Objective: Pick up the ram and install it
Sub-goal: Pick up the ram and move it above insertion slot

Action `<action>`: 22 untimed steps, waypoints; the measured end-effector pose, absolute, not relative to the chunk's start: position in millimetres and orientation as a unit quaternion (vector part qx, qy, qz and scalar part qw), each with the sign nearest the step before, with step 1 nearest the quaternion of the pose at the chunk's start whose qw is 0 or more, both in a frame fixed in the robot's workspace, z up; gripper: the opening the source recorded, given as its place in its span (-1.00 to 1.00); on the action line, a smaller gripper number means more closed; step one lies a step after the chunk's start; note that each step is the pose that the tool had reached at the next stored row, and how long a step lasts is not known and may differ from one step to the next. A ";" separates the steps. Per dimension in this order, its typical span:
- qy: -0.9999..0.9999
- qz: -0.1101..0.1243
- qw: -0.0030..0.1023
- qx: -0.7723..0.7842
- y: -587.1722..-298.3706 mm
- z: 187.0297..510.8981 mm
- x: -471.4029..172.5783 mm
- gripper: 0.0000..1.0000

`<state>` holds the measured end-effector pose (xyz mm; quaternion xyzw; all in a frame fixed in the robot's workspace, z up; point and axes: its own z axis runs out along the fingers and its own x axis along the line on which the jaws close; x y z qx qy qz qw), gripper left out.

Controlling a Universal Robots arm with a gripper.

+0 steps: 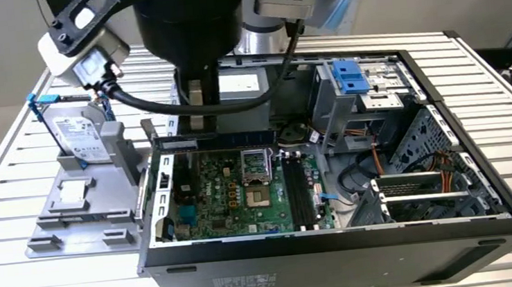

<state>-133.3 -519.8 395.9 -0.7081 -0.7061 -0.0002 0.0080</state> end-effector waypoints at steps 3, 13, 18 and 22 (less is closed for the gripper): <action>-0.706 0.000 0.008 -0.708 -519.8 395.8 -119.6 -1.00; -0.706 0.000 0.008 -0.708 -519.8 395.9 -74.4 -1.00; -0.706 0.000 0.008 -0.708 -519.8 395.9 -52.5 -1.00; -0.706 0.000 0.008 -0.708 -519.8 395.9 -35.6 -1.00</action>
